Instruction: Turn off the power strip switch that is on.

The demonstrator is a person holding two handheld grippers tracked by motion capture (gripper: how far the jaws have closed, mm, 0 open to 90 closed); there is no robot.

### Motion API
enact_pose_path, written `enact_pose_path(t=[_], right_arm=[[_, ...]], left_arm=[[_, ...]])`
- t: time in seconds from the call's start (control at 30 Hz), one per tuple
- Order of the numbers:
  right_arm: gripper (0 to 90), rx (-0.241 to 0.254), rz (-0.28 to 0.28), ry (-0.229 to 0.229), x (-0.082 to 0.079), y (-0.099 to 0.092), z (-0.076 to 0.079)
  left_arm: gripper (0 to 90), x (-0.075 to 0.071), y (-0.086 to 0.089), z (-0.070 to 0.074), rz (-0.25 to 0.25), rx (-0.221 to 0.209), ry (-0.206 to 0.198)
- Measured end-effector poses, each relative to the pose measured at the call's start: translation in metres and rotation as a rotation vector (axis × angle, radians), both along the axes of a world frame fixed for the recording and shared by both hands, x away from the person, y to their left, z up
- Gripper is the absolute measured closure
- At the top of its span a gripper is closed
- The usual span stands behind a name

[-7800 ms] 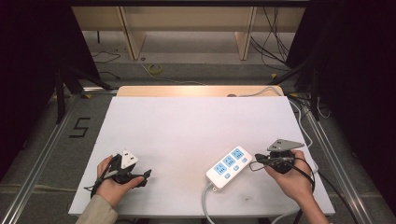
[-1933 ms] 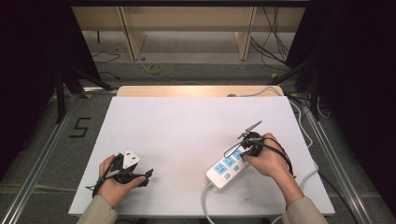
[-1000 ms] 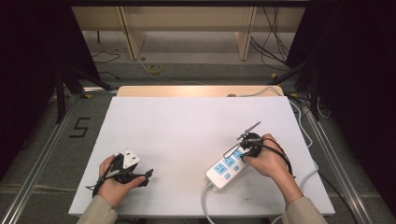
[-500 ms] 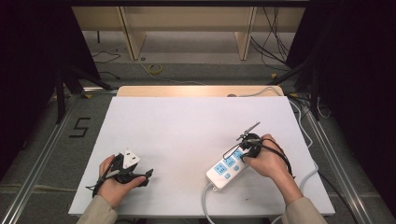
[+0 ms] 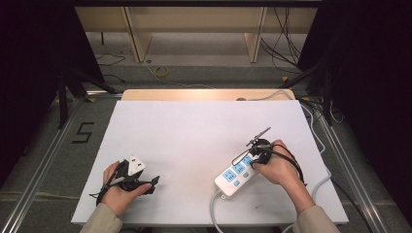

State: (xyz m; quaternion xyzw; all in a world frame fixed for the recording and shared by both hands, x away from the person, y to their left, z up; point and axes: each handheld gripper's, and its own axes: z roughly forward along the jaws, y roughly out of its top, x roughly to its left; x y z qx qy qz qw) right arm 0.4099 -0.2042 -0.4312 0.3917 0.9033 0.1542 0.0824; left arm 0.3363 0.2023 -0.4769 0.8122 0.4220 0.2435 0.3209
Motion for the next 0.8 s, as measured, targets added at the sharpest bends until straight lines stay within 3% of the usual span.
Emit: enact_pose_path(t=[0.8], right_arm=[[90.0,0.031,-0.013,0.014,0.0001,-0.0022,-0.0021]], left_arm=[[15.9,-0.0003,0.0002,-0.0002,0.001,0.001,-0.001]])
